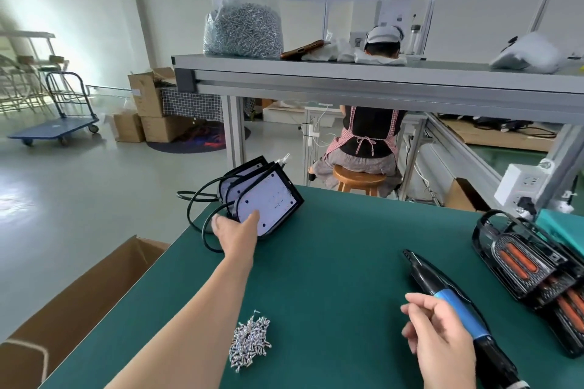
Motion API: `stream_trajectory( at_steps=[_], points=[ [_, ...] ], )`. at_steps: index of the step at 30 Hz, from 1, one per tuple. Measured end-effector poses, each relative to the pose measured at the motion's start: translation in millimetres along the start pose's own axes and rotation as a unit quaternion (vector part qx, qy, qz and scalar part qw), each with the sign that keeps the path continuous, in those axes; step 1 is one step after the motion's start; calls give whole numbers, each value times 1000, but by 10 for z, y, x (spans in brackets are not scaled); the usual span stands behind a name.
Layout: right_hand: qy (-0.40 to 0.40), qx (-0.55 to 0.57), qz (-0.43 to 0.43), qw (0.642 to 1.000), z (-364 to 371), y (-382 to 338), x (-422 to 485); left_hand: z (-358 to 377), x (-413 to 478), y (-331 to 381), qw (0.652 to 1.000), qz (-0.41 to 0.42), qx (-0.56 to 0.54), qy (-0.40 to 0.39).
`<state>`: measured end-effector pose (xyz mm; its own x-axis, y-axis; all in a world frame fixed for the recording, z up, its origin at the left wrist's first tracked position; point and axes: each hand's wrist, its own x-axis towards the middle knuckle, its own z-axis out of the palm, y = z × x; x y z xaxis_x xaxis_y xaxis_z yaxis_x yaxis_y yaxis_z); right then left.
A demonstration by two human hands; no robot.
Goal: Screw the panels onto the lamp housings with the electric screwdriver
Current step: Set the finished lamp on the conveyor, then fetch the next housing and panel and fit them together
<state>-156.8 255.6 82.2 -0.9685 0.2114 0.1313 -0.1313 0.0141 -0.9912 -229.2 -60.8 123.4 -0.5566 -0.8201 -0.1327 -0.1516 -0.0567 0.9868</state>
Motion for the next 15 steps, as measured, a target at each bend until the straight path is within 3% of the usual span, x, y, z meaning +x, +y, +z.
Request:
stream_trajectory(
  at_steps=[5, 8, 11, 15],
  points=[
    [2, -10, -2, 1000, 33, -49, -15, 33, 349, 23, 995, 0, -100, -16],
    [0, 0, -5, 1000, 50, -111, -31, 65, 509, 86, 988, -20, -151, 19],
    [-5, 11, -3, 1000, 71, -164, -42, 85, 645, 129, 984, -46, -160, 64],
    [-5, 21, 7, 1000, 78, -192, -41, 103, 895, 152, 989, -82, -119, 25]
  ],
)
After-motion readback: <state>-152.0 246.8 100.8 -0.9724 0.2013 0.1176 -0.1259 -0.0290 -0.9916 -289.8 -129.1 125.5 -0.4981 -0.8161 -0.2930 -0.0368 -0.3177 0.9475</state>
